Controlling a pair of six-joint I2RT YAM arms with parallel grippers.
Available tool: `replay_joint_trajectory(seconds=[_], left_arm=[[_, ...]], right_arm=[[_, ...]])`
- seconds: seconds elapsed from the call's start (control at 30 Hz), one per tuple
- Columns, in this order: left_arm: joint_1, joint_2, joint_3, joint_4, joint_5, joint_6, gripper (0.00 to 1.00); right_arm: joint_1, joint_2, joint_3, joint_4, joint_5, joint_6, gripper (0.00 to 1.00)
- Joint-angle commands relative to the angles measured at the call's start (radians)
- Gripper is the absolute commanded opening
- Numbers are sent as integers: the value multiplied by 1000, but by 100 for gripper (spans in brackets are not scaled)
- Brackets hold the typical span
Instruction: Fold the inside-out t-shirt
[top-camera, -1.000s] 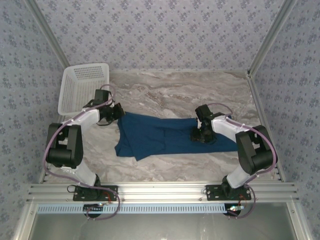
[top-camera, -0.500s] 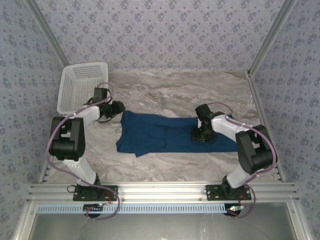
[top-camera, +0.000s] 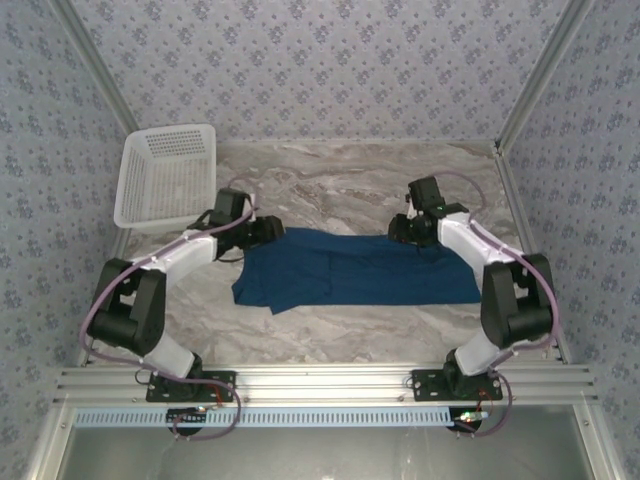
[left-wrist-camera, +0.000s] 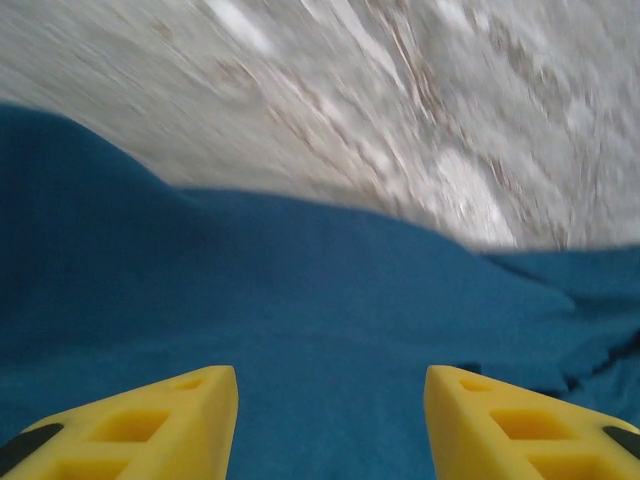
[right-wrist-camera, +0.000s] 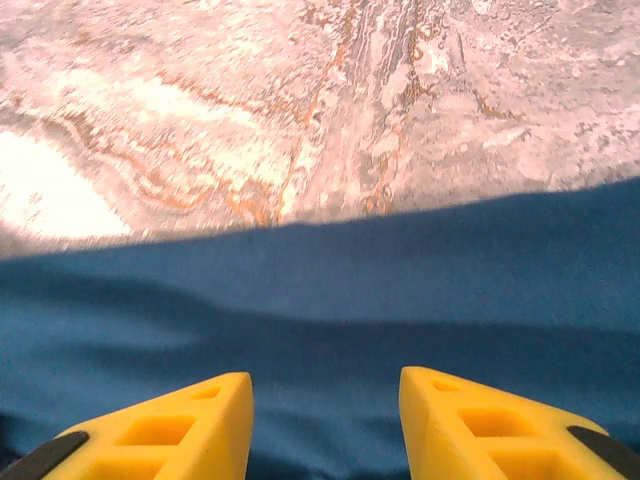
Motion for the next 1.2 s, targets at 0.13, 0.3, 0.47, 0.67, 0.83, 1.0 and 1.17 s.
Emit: replay_joint_trajectory(seconds=[0.13,0.3,0.47,0.67,0.83,1.0,1.17], left_arm=[[-55,93,-67,-15,7,19,50],[-57,110,-146,-40,-25,72,50],[-57,136,-212,-25,-49,90,50],[-57,155,-226,-11,-54,101,50],[-68,145,-155,-13,-29,95,51],[-73,118,-69,-28,-34,80,53],[-75,50,-57,-29,-40,72,56]], right_arm=[[-66,189,73,-16,18,30,42],[-119,263,88,-15,15,31,41],[-186,293,91,-8,15,57,40],[-230,314,145,-1,2,57,40],[-200,230,128,48,-46,-9,41],[-102,83,13,64,-58,-47,43],[74,23,-58,64,-92,-37,44]])
